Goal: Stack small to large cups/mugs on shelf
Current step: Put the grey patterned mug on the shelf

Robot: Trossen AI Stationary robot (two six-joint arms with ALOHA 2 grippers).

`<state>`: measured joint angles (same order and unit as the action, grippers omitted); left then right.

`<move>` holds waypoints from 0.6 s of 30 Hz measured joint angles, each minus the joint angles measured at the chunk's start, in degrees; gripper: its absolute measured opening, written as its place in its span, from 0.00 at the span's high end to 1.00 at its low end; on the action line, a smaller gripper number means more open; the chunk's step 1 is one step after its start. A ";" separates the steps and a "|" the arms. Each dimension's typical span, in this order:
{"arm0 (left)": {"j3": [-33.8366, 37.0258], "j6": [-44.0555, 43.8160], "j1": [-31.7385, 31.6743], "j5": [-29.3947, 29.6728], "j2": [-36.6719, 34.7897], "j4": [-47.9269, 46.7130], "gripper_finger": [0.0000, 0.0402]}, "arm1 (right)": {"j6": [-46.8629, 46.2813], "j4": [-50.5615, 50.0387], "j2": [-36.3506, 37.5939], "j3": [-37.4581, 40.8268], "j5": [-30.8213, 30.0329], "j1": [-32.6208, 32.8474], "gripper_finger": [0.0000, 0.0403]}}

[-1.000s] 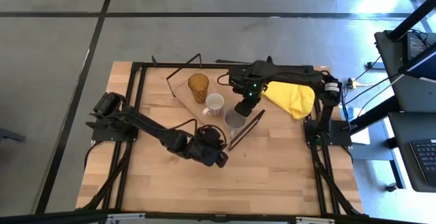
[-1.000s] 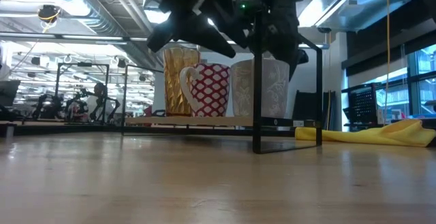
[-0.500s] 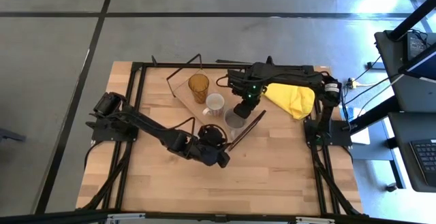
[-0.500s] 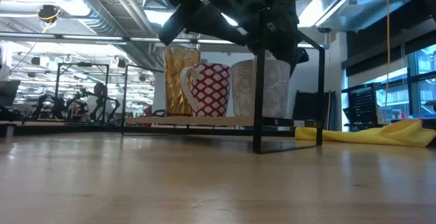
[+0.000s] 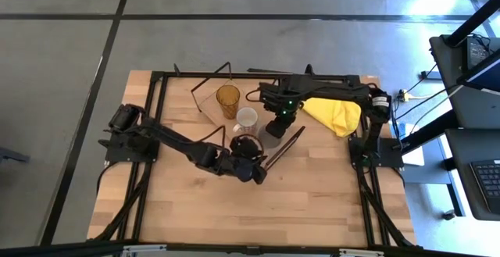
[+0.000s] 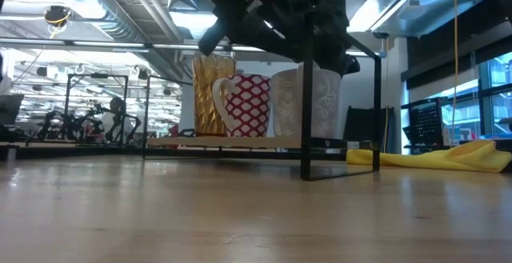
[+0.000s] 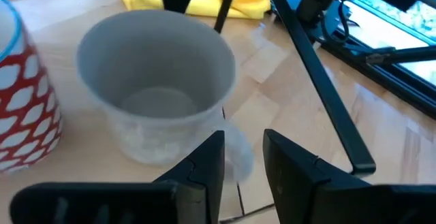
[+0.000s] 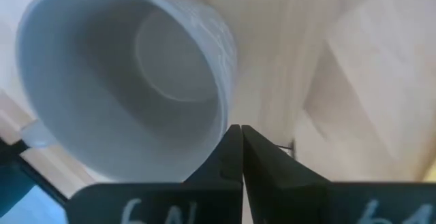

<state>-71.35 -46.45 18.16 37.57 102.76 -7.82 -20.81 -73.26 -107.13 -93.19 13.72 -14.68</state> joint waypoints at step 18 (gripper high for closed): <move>-0.10 3.59 -1.97 -12.70 0.74 1.66 0.76 | -1.10 0.77 -0.02 0.00 -0.12 0.98 0.99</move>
<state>-71.46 -42.86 16.19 24.86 103.50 -6.15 -21.91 -72.49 -107.15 -93.19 13.61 -13.69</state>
